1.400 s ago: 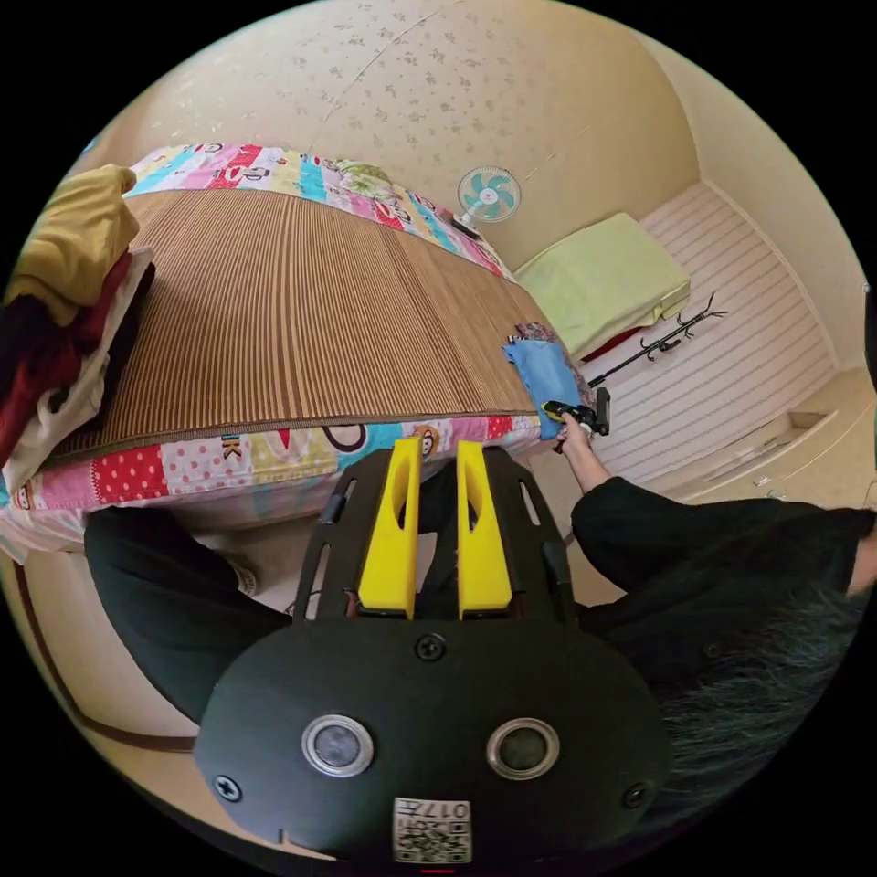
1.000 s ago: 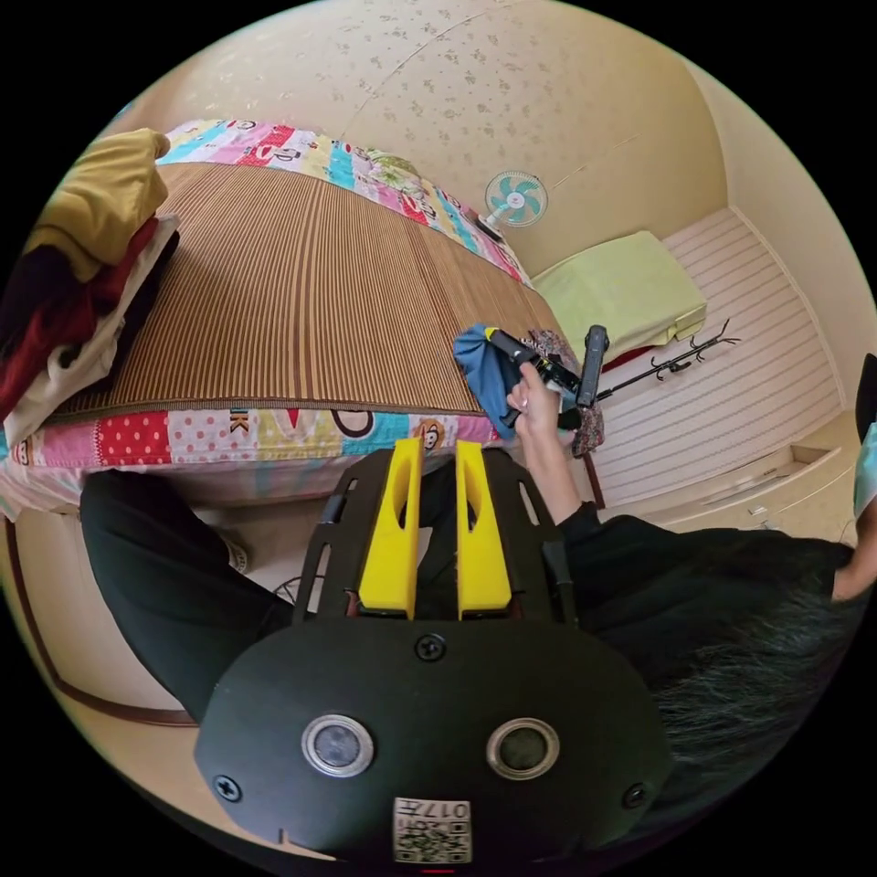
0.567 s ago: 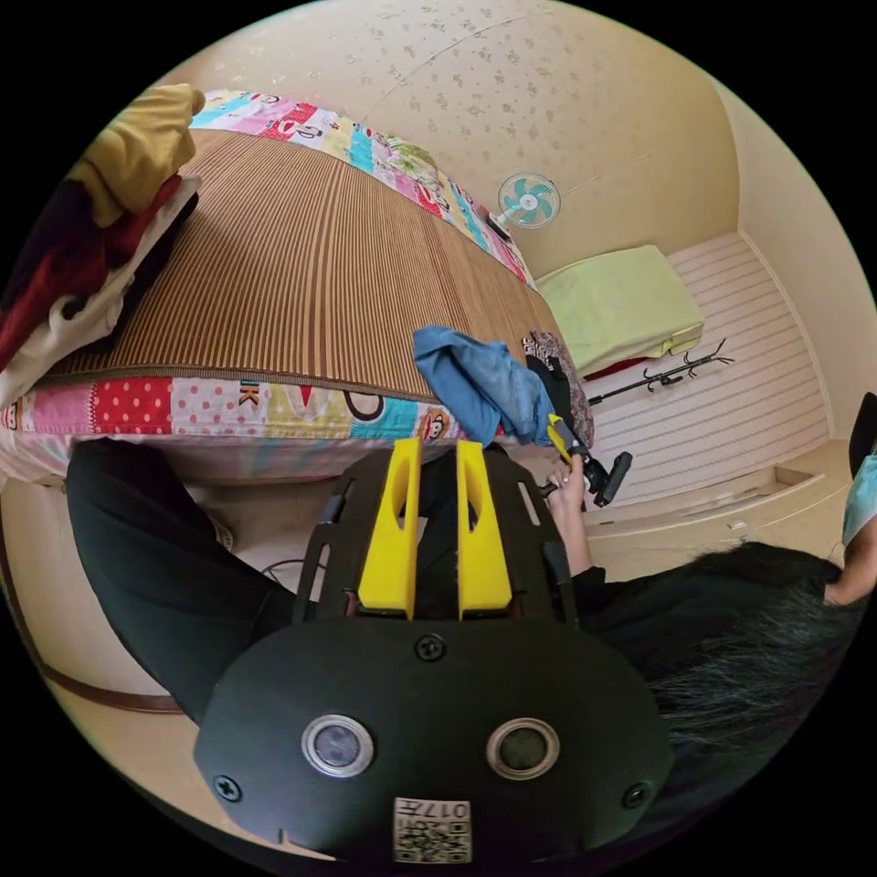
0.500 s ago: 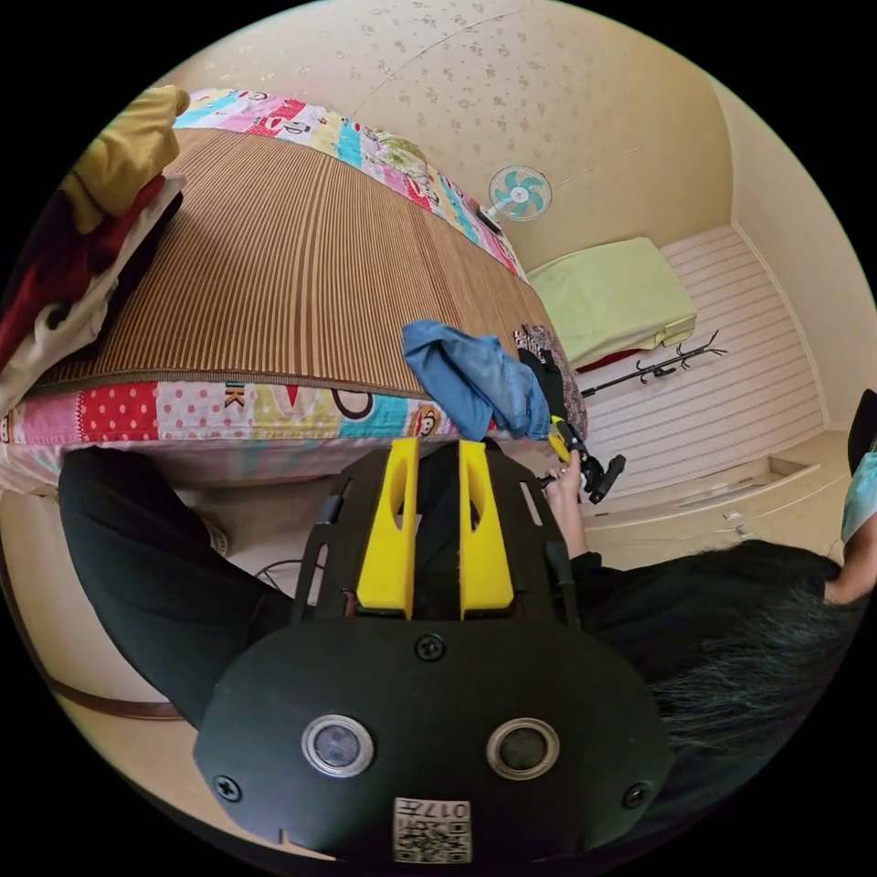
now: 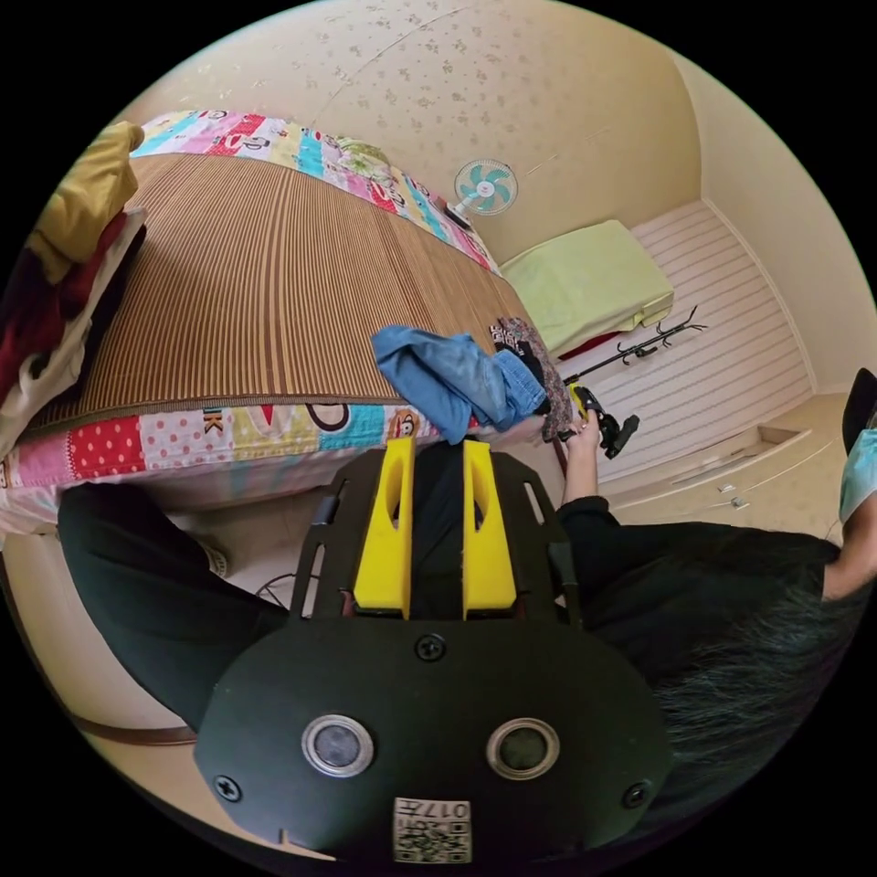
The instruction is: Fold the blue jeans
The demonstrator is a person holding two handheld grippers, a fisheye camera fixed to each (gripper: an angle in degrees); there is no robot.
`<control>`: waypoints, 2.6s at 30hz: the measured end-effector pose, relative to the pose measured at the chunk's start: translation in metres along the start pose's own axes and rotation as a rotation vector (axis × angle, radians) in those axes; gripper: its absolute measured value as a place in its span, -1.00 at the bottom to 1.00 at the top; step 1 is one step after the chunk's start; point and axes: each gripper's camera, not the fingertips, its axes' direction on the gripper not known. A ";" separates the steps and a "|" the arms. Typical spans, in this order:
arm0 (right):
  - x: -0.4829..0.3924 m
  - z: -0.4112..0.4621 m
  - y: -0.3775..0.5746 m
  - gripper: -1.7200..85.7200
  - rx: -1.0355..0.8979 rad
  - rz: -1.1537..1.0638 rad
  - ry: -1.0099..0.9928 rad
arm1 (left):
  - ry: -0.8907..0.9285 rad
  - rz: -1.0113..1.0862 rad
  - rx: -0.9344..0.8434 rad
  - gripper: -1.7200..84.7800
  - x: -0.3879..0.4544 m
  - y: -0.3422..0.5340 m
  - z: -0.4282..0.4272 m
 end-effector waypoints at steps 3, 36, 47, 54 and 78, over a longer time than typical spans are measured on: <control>-0.003 0.013 0.008 -0.75 -0.059 -0.006 -0.179 | -0.033 -0.013 -0.012 -0.76 -0.007 0.007 -0.001; -0.065 -0.259 0.048 -0.93 -0.107 -0.636 -1.994 | 0.139 0.422 0.166 -0.66 0.087 0.003 -0.105; -0.170 -0.362 0.135 -0.92 -0.099 -0.682 -1.935 | 0.179 0.771 0.555 -0.87 0.207 0.056 -0.166; -0.153 -0.426 0.159 -0.93 0.125 -0.699 -1.820 | 0.179 0.830 1.072 -0.96 0.229 0.087 -0.300; -0.525 0.032 0.017 -0.85 -0.019 -0.428 -0.306 | -0.468 0.208 0.489 -0.77 0.186 -0.528 -0.207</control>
